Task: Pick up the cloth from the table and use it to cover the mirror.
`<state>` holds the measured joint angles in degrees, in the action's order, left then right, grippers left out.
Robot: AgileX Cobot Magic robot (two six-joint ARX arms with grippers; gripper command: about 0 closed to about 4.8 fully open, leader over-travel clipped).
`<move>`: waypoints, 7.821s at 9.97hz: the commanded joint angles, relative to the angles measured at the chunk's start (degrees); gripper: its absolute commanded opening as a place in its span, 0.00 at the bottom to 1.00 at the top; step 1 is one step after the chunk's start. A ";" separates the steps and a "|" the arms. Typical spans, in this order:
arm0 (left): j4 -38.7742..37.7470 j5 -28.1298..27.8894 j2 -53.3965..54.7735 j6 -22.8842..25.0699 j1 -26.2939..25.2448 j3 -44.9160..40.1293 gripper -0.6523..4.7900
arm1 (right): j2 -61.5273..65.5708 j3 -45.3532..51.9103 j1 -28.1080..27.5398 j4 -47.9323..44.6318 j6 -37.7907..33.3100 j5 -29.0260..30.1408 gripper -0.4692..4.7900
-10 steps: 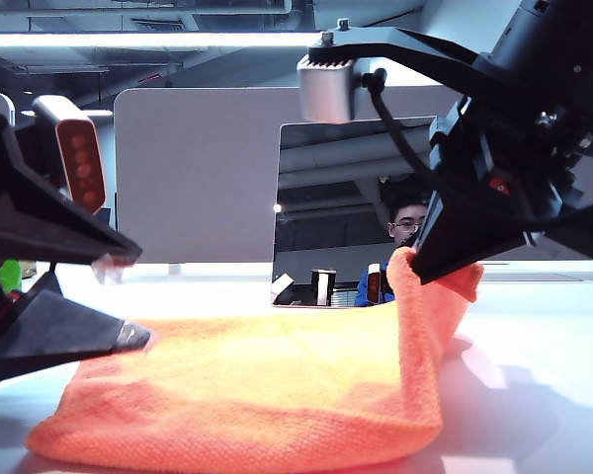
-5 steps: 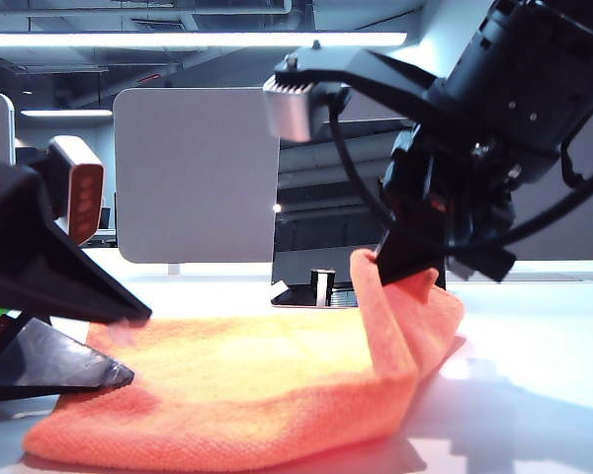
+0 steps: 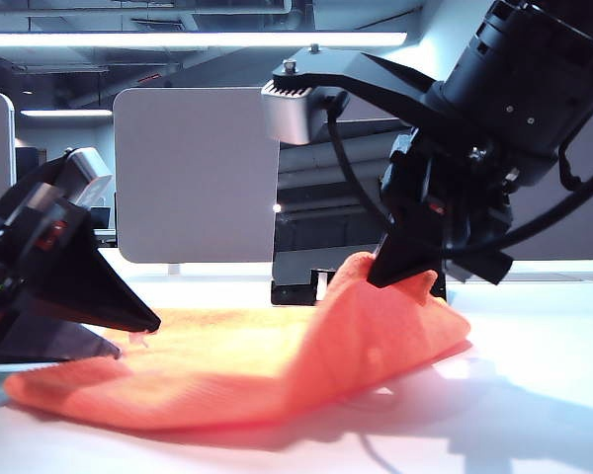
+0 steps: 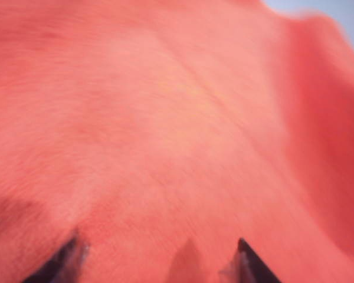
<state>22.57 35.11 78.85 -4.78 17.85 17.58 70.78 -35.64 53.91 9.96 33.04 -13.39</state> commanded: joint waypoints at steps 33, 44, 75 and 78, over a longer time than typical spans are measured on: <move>-41.29 -4.33 -4.68 40.63 -0.09 11.10 0.17 | -0.37 -0.22 -4.74 -5.46 -0.35 -4.46 0.08; -29.22 -4.94 -12.68 23.98 -0.09 27.78 0.11 | -0.48 -0.26 -4.98 -31.85 10.38 -20.22 0.08; 8.92 -26.14 28.09 -1.25 3.23 59.93 0.11 | 11.43 -27.39 -37.92 -25.77 -5.81 6.78 0.08; 7.87 -26.10 31.74 -2.97 4.02 66.12 0.11 | 11.85 -27.36 -40.87 -25.66 -5.35 6.23 0.08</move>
<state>30.46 10.00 110.30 -7.22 21.71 82.96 82.89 -62.70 13.82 -14.50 27.75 -5.98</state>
